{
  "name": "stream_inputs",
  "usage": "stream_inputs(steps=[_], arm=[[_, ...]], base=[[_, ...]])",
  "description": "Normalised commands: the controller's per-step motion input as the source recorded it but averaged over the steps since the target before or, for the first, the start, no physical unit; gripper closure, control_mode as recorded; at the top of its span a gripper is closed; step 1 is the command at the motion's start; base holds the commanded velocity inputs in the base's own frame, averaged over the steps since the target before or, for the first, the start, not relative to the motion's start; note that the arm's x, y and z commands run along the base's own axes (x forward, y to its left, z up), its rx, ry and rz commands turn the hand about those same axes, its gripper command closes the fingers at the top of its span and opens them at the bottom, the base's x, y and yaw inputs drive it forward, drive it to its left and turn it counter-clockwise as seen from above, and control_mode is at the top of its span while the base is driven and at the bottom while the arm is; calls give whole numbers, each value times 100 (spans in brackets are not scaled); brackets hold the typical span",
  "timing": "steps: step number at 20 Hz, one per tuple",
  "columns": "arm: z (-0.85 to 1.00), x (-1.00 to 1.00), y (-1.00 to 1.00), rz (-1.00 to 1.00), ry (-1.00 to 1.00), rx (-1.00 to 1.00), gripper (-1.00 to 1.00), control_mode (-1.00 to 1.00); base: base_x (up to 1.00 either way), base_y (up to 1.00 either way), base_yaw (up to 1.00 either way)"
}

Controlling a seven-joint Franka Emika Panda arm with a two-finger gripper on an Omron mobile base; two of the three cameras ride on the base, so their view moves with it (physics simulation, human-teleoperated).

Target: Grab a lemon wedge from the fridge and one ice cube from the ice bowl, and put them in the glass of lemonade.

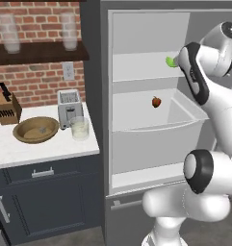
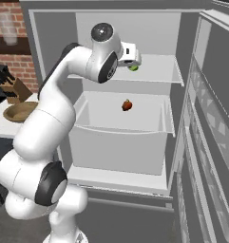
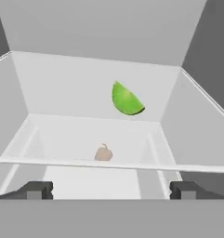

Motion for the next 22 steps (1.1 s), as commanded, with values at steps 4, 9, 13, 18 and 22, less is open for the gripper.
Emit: stream_inputs(steps=[4,9,13,18,22], arm=[[0,63,0,18,0,2,-100,-100],[2,44,0,14,15,0,-100,-100],[-7,3,0,5,2,0,-100,-100],[-16,21,0,4,0,0,-100,-100],[0,36,0,3,0,0,-100,-100]], base=[[0,0,0],[0,0,0],[0,0,0],[0,0,0],[0,0,0]])
